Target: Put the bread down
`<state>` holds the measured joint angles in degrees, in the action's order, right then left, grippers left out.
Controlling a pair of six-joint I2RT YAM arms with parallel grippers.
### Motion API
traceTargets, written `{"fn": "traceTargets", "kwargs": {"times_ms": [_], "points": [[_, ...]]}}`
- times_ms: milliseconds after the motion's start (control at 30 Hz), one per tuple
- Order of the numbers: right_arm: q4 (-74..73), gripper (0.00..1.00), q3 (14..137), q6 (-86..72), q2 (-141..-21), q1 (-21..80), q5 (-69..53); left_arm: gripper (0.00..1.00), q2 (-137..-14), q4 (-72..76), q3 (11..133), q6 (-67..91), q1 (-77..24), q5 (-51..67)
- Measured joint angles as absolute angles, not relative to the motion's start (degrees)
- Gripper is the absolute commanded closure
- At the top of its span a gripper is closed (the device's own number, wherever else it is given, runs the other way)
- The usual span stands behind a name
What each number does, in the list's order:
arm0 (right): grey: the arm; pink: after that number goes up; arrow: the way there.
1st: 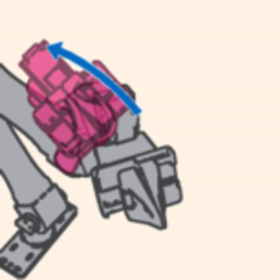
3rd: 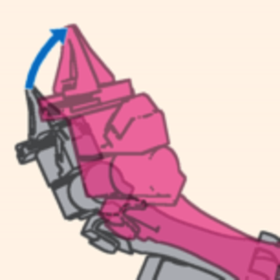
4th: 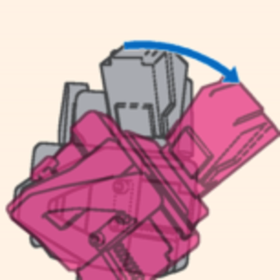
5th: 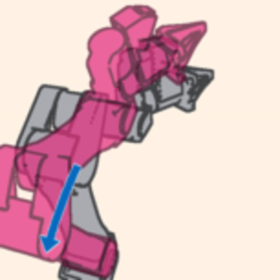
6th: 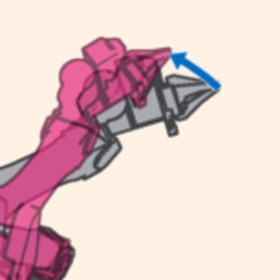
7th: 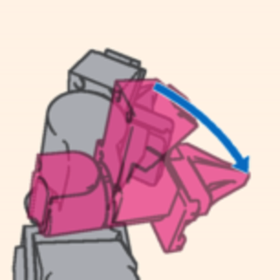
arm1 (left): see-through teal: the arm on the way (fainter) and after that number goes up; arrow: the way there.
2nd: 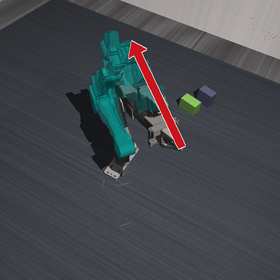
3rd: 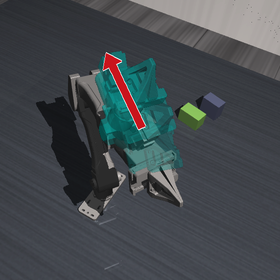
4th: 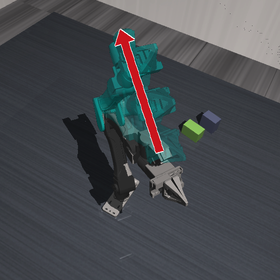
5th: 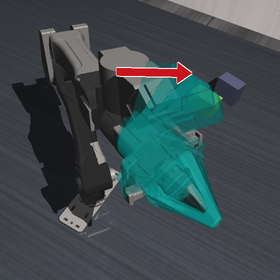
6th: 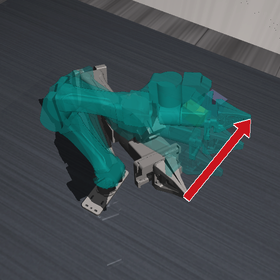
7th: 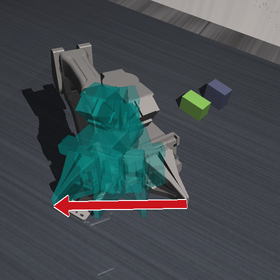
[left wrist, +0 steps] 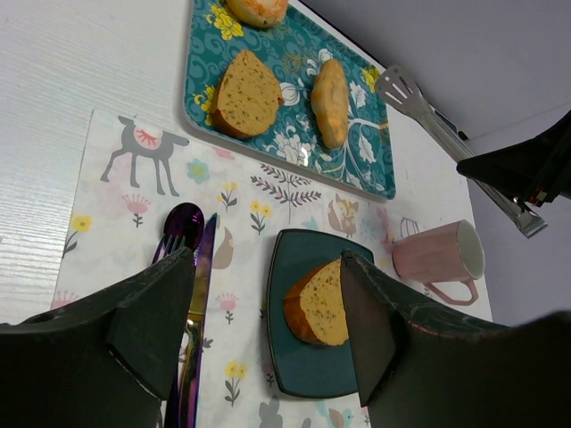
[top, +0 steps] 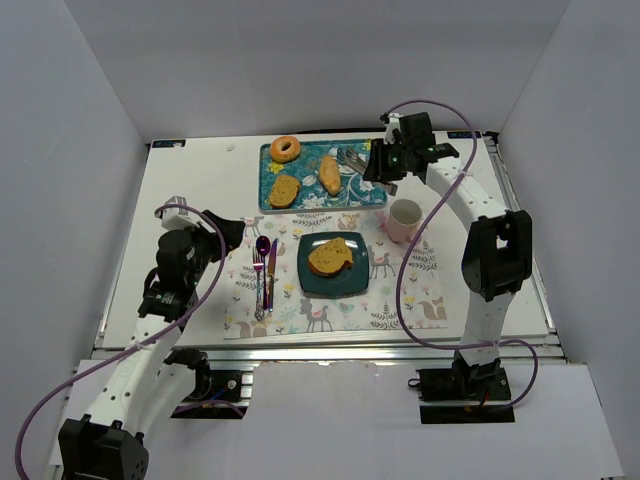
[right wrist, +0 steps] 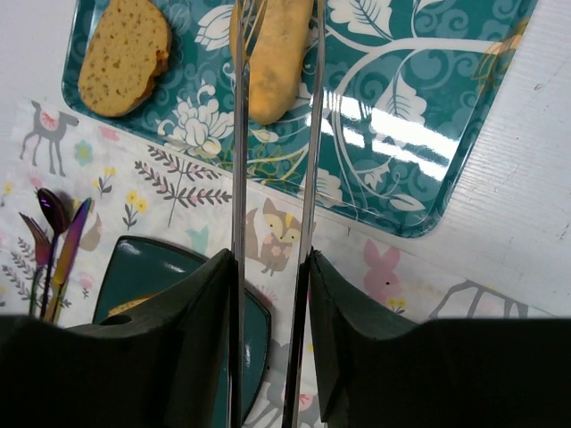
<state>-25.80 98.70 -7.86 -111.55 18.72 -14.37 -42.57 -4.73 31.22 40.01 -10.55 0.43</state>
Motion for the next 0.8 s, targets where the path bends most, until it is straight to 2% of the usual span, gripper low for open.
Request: {"fn": "traceTargets", "kwargs": {"times_ms": [800], "points": [[-23.7, 0.54, 96.2, -14.2, -114.5, 16.2, -21.7, 0.25, -45.6, -4.7, 31.2, 40.1, -10.5, -0.9]]}}
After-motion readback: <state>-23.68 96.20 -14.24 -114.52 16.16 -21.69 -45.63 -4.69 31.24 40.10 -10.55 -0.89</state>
